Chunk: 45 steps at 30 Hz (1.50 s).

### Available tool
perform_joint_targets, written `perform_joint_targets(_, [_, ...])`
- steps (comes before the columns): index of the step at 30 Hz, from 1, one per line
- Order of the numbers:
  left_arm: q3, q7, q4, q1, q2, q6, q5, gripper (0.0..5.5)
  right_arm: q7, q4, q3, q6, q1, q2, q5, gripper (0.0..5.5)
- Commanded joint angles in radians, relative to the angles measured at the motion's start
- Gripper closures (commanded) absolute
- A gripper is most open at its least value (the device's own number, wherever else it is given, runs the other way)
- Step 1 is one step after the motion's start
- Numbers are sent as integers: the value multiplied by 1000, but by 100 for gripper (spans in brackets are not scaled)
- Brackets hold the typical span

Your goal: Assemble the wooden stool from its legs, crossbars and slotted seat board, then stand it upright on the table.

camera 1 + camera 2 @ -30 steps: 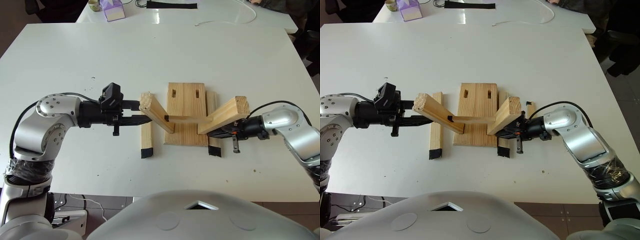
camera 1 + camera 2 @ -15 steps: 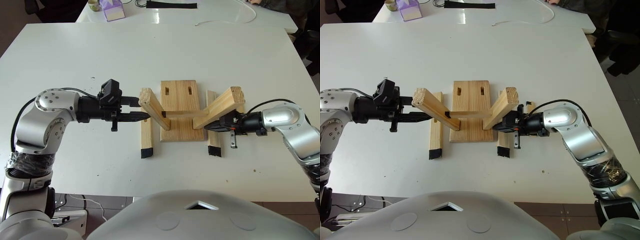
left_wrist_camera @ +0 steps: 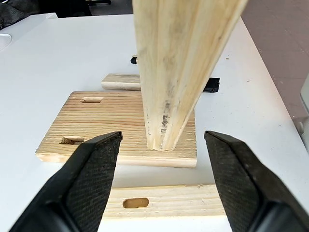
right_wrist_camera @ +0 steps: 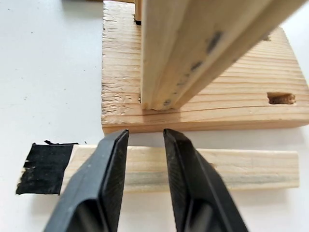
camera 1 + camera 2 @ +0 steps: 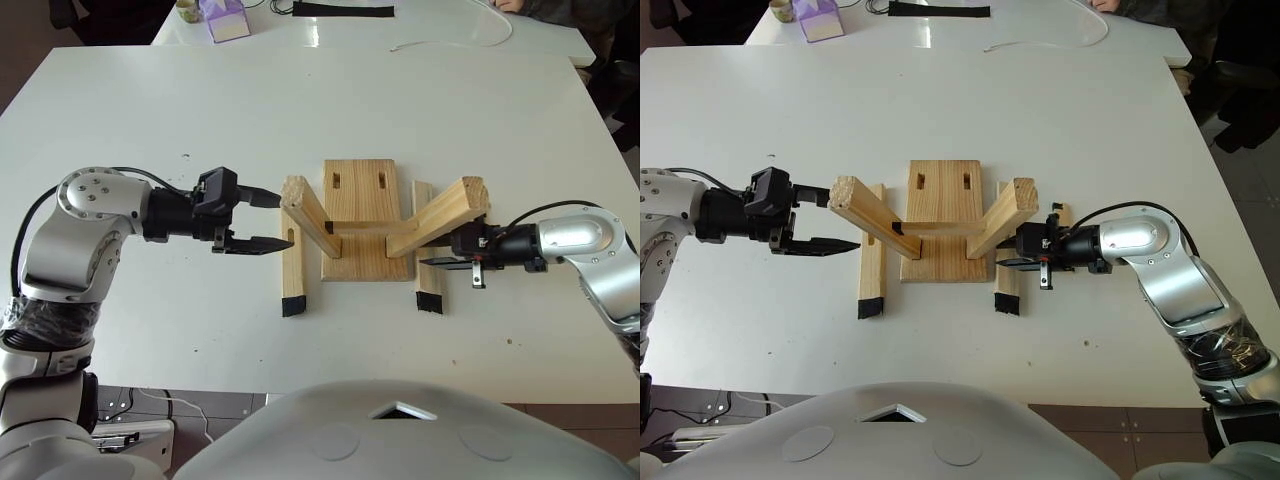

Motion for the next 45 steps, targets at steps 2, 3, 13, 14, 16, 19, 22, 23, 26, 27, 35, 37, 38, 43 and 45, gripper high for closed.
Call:
perform_joint_targets(2, [-30, 13, 61, 64, -6, -89, 80, 239, -60, 51, -11, -9, -19, 31, -33, 422])
perform_joint_targets(3, [-39, 31, 65, 77, -26, -100, 90, 239, -72, 61, -4, -9, -25, 43, -39, 422])
perform_joint_targets(13, [-168, 264, 243, 122, -208, -233, 291, 239, -128, 249, 67, -84, -41, 157, -108, 422])
perform_joint_targets(14, [-169, 276, 273, 114, -214, -249, 306, 239, -133, 277, 68, -96, -43, 160, -118, 422])
perform_joint_targets(16, [-169, 278, 311, 111, -213, -272, 318, 239, -141, 309, 61, -113, -34, 154, -126, 422])
perform_joint_targets(19, [-171, 267, 347, 123, -196, -300, 323, 239, -143, 322, 38, -133, -4, 130, -119, 422])
perform_joint_targets(22, [-174, 259, 382, 137, -177, -330, 332, 239, -143, 334, 10, -154, 27, 105, -114, 422])
perform_joint_targets(23, [-173, 255, 390, 141, -172, -337, 331, 239, -144, 338, 2, -159, 37, 97, -112, 422])
perform_joint_targets(26, [-167, 251, 419, 148, -156, -354, 332, 239, -150, 339, -26, -167, 72, 76, -109, 422])
perform_joint_targets(27, [-164, 252, 435, 149, -150, -362, 335, 239, -153, 337, -36, -169, 87, 70, -107, 422])
perform_joint_targets(35, [-130, 243, 517, 146, -124, -385, 323, 239, -193, 316, -103, -150, 155, 75, -79, 422])
perform_joint_targets(37, [-124, 237, 526, 147, -117, -391, 323, 239, -203, 313, -118, -148, 173, 71, -75, 422])
perform_joint_targets(38, [-122, 235, 531, 145, -114, -394, 323, 239, -206, 312, -125, -146, 183, 70, -73, 422])
perform_joint_targets(43, [-109, 213, 548, 140, -87, -415, 319, 239, -228, 299, -150, -139, 222, 68, -68, 422])
perform_joint_targets(45, [-90, 205, 512, 134, -93, -385, 275, 239, -234, 278, -152, -134, 227, 72, -64, 422])
